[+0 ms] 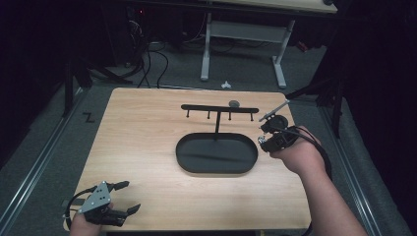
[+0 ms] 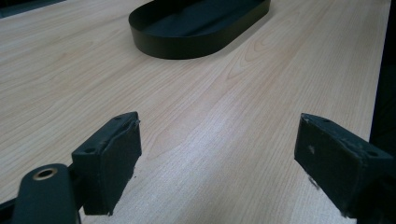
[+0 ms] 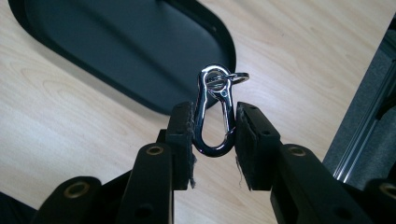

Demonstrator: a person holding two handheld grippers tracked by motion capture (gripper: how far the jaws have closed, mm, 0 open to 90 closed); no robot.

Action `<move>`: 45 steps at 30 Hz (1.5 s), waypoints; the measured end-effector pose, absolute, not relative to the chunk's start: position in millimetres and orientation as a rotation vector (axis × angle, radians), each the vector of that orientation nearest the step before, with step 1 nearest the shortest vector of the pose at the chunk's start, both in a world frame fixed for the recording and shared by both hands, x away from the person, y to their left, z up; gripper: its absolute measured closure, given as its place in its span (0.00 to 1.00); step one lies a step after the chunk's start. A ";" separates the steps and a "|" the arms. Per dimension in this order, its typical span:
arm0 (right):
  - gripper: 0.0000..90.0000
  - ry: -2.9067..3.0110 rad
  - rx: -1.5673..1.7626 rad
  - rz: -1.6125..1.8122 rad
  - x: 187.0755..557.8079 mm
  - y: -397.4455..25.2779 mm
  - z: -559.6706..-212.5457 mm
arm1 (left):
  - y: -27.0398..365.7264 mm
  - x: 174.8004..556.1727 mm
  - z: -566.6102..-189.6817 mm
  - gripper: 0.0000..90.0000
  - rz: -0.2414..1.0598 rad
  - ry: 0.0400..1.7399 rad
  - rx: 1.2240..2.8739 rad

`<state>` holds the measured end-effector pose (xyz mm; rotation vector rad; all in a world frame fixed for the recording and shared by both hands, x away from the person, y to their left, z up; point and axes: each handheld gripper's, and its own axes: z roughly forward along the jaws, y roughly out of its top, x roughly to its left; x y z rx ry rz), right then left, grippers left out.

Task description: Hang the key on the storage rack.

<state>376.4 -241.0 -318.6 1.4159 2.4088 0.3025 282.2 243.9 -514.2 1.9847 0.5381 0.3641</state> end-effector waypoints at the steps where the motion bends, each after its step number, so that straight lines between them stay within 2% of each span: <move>1: 0.76 2.403 1.417 0.304 378.2 -240.1 -316.0 | 243.9 282.2 -514.2 0.17 0.364 0.538 1.985; 20: 0.76 2.369 1.423 0.347 410.6 -227.3 -299.7 | 246.4 281.4 -514.5 0.17 0.362 0.540 1.989; 45: 0.76 2.367 1.417 0.337 433.8 -209.4 -299.3 | 247.3 280.6 -514.8 0.17 0.356 0.537 1.991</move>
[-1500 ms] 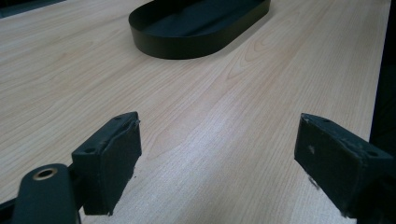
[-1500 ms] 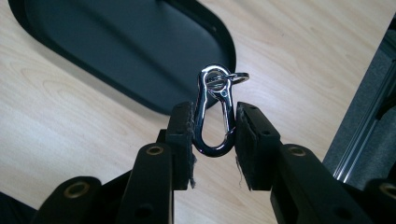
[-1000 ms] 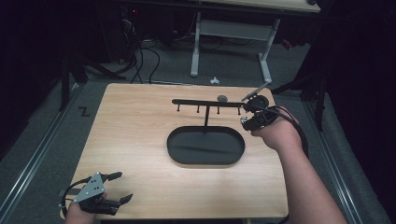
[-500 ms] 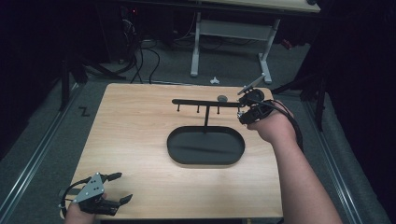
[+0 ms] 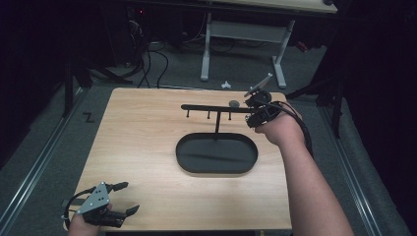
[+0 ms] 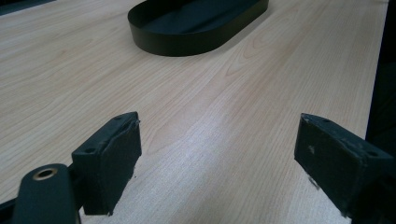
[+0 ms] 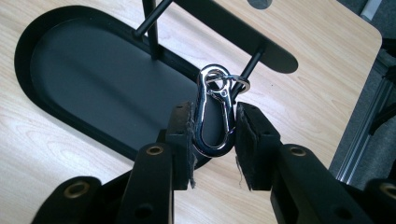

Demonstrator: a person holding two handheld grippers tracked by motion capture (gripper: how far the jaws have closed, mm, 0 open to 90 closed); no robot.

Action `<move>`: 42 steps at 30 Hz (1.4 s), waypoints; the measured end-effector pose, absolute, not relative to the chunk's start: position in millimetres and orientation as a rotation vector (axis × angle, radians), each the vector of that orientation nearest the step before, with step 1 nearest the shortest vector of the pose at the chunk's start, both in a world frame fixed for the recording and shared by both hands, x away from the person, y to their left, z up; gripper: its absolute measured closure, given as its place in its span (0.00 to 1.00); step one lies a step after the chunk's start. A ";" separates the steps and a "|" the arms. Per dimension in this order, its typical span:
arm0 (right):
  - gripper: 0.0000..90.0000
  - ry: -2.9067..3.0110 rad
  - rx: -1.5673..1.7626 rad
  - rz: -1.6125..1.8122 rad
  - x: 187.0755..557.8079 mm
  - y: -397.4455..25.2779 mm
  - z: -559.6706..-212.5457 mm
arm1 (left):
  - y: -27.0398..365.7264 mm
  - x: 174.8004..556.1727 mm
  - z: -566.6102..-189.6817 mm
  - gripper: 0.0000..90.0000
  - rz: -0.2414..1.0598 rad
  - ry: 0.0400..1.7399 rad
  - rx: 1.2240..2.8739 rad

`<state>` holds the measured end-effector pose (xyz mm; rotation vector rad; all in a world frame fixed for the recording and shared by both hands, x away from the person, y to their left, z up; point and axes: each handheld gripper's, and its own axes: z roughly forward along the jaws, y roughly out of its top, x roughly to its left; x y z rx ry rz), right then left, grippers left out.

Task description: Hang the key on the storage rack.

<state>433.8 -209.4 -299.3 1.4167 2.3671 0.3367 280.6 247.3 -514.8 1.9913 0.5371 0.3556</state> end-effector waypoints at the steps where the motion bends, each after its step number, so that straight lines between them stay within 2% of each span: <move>1: 0.76 2.367 1.417 0.332 434.4 -209.0 -299.1 | 247.4 280.7 -514.7 0.17 0.355 0.536 1.993; 42: 0.72 2.349 1.478 0.374 437.0 -210.0 -302.2 | 243.8 280.7 -516.3 0.17 0.330 0.518 2.019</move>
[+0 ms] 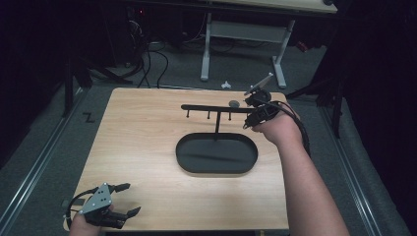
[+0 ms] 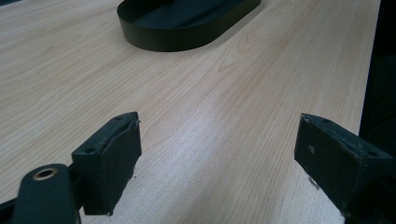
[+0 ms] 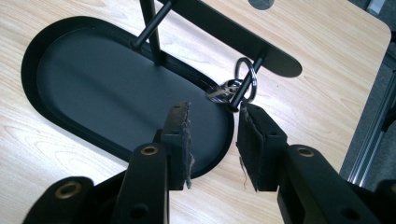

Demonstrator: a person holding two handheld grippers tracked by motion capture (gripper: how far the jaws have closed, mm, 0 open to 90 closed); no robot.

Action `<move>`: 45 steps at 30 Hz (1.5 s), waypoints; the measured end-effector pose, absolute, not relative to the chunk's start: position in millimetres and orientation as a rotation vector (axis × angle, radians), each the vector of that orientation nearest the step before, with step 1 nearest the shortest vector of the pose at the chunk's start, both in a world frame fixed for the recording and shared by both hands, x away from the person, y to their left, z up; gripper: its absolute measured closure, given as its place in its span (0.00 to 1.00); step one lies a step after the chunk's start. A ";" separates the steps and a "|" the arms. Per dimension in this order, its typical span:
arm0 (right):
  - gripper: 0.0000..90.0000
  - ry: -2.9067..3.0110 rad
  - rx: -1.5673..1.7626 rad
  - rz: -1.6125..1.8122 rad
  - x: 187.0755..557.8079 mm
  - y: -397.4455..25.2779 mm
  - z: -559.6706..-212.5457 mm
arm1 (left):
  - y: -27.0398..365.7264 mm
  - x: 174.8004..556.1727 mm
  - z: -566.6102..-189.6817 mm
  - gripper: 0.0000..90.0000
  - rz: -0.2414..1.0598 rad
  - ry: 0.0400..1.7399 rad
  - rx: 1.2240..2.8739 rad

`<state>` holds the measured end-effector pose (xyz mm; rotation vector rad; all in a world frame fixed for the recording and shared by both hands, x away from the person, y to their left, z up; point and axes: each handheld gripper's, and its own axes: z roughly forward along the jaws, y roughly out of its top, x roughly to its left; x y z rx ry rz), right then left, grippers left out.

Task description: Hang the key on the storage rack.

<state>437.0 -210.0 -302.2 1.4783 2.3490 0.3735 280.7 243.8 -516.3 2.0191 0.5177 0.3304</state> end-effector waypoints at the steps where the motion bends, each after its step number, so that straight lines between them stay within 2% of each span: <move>1: 0.71 2.347 1.479 0.373 436.7 -210.7 -302.3 | 243.7 280.7 -516.3 0.17 0.330 0.517 2.020; 12: 0.68 2.341 1.499 0.378 432.7 -216.6 -306.8 | 243.0 280.8 -516.6 0.17 0.326 0.516 2.023; 28: 0.59 2.355 1.552 0.380 426.3 -225.0 -331.6 | 240.7 281.3 -517.9 0.17 0.320 0.507 2.039; 37: 0.50 2.343 1.591 0.395 418.5 -235.7 -356.5 | 240.2 281.1 -518.2 0.17 0.323 0.508 2.037; 45: 0.47 2.322 1.618 0.460 404.8 -249.1 -384.2 | 239.8 281.1 -518.8 0.17 0.324 0.510 2.039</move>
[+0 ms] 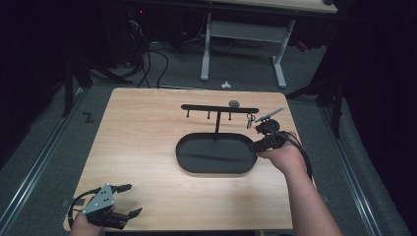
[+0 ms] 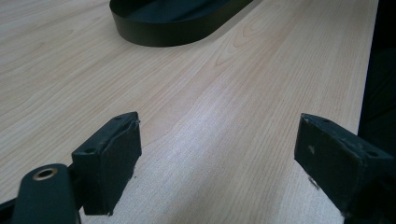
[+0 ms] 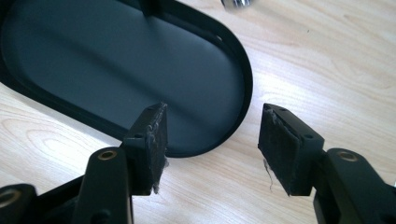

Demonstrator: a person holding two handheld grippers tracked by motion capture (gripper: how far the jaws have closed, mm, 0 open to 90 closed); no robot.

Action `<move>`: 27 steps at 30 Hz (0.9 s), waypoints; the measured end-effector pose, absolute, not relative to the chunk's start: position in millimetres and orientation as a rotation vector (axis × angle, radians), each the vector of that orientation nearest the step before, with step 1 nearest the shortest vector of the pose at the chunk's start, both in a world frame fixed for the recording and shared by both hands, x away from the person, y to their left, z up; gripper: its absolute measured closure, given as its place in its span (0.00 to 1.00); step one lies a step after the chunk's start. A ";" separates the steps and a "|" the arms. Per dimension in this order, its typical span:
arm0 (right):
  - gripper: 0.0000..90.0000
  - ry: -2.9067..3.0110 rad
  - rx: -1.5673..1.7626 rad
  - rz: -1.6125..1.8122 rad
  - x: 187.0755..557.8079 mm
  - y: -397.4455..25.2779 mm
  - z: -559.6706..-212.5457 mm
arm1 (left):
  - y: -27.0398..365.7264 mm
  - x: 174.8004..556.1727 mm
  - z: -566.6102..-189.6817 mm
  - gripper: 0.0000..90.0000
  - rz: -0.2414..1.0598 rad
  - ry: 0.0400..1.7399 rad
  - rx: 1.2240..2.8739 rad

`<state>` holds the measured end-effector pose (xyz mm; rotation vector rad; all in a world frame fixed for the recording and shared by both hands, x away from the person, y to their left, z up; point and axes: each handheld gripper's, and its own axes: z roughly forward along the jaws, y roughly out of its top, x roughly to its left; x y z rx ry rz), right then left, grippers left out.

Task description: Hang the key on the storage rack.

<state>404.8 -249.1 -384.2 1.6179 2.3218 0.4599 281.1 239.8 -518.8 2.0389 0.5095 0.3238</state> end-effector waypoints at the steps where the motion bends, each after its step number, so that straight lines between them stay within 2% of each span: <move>1: 0.47 2.318 1.615 0.476 402.7 -251.3 -387.9 | 239.8 281.1 -518.9 0.17 0.324 0.510 2.039; 10: 0.40 2.242 1.549 0.634 373.2 -262.2 -424.0 | 238.7 280.9 -519.1 0.17 0.325 0.507 2.046; 27: 0.35 2.095 1.491 0.904 310.4 -263.9 -502.6 | 239.6 281.0 -518.8 0.17 0.355 0.528 2.030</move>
